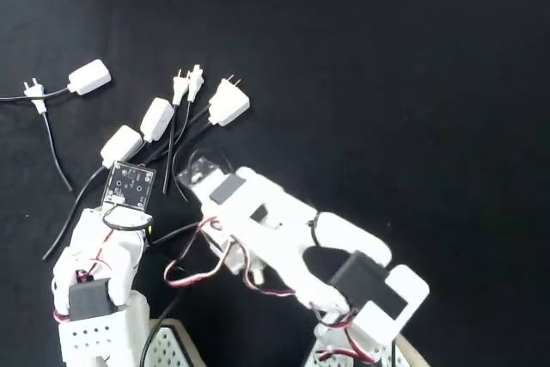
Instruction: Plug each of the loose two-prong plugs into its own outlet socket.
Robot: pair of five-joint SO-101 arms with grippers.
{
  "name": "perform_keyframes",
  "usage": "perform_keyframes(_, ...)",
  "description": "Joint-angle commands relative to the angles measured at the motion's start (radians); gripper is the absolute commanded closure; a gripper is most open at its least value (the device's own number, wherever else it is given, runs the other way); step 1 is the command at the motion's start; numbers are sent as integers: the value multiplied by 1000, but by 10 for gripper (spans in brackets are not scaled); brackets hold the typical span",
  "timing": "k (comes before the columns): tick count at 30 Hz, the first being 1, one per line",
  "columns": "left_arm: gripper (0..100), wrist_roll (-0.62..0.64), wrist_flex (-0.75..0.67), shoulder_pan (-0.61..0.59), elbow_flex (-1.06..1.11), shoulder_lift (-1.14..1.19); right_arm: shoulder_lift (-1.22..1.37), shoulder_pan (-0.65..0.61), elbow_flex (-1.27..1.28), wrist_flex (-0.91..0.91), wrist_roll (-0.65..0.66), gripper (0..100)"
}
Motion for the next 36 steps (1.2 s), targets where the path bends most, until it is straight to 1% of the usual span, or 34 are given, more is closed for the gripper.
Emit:
perform_keyframes(1,866,-8,-18,-8,-5,-5,12,61,-58,34,28,922)
perform_keyframes(8,866,-8,-17,-8,-5,-5,105,77,-185,132,29,928)
perform_keyframes(11,866,-8,-17,-8,-5,-5,179,77,-254,170,35,975)
perform_keyframes(13,866,-8,-17,-8,-5,-5,216,87,-288,190,38,987)
perform_keyframes(16,866,-8,-17,-8,-5,-5,232,167,-337,215,44,987)
perform_keyframes(22,866,-8,-15,-8,-5,-5,232,385,-437,272,153,987)
perform_keyframes(27,866,-8,-15,-8,-5,-5,254,500,-470,258,252,987)
perform_keyframes(31,866,-8,-14,-8,-5,-5,321,506,-476,272,338,972)
perform_keyframes(34,866,-9,-14,-8,-4,-5,372,462,-501,302,344,898)
perform_keyframes(36,866,-9,-12,-10,-4,-3,394,451,-541,319,341,867)
